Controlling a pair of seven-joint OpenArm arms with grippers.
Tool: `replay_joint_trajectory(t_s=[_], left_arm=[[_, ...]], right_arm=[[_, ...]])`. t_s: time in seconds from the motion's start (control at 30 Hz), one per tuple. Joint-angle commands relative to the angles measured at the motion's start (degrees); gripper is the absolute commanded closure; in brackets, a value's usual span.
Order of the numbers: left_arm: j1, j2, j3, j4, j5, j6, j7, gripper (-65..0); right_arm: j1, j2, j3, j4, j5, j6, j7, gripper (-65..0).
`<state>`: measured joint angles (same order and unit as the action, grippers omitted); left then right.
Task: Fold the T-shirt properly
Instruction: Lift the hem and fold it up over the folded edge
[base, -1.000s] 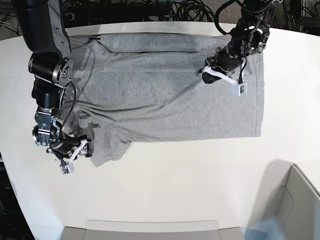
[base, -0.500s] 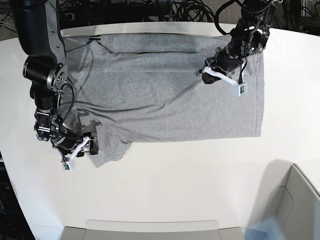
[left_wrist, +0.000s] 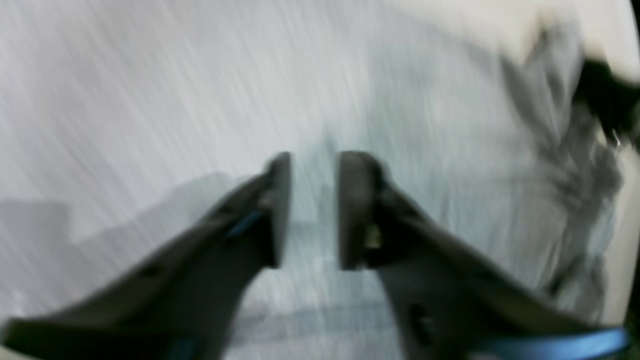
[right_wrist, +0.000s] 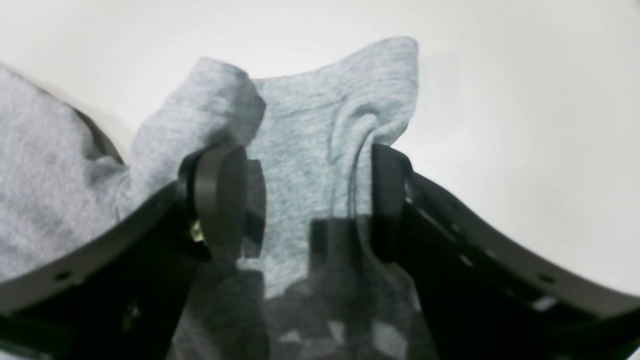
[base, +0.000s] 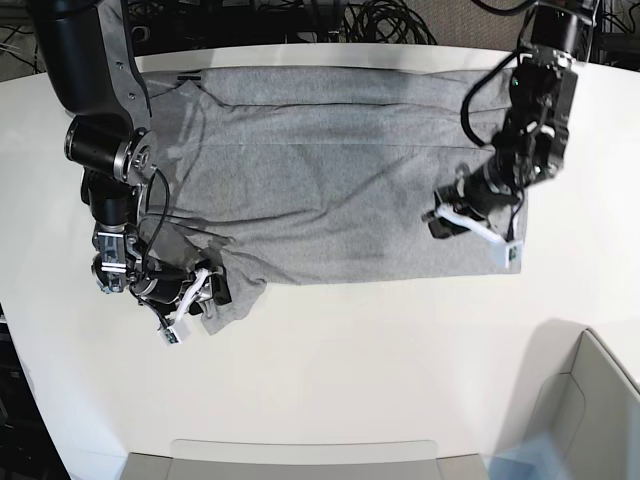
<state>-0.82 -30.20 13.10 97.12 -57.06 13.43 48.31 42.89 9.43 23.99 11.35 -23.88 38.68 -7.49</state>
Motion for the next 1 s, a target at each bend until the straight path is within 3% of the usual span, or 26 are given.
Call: replay_joint_trajectory(t_s=[0.0,0.17,0.23,0.33,0.53,0.7,0.87,0.97], left_arm=[[-2.4,-1.0,-2.0,-1.0,-0.1,-2.0,0.5,-23.7],[-12.5,-2.6,-9.3,-15.9,0.3,-15.4,4.7,-24.9],[-15.8,-4.1,-9.1,-22.6,2.4,-20.9,4.8,-24.9],[-18.5,-4.5,-9.7,-28.2,7.7,-26.4,4.6,-24.9],[-20.1,-4.2,-9.3,-32.5,18.3,-28.1,4.2,-25.2],[-20.1,-4.3,-9.2,-39.3,20.7,-28.5,-1.7,-25.9],[-22.1,-4.4,-9.2,-46.1,20.9,-41.0,-2.8,-27.1],[-23.5,-4.3,-9.3,-49.5,20.9,-45.3,-4.0,-27.1]], right_arm=[[0.1,0.3,-0.2,-0.4,-3.3,0.2,-5.1,-36.6],[0.2,0.3,-0.1,-0.3,-5.3,0.0,-5.1,-36.6],[0.2,0.3,-0.1,-0.3,-5.4,0.0,-5.1,-36.6],[0.2,0.3,-0.1,-0.3,-5.4,-0.1,-5.1,-36.6],[0.1,0.3,0.0,-0.3,-5.4,-0.1,-5.1,-36.6],[-0.3,0.3,0.0,0.9,-5.4,-0.1,-5.2,-36.6],[-0.4,0.3,0.0,0.9,-5.4,-0.1,-5.2,-36.6],[-0.4,0.3,0.0,1.3,-5.4,-0.2,-5.2,-36.6]])
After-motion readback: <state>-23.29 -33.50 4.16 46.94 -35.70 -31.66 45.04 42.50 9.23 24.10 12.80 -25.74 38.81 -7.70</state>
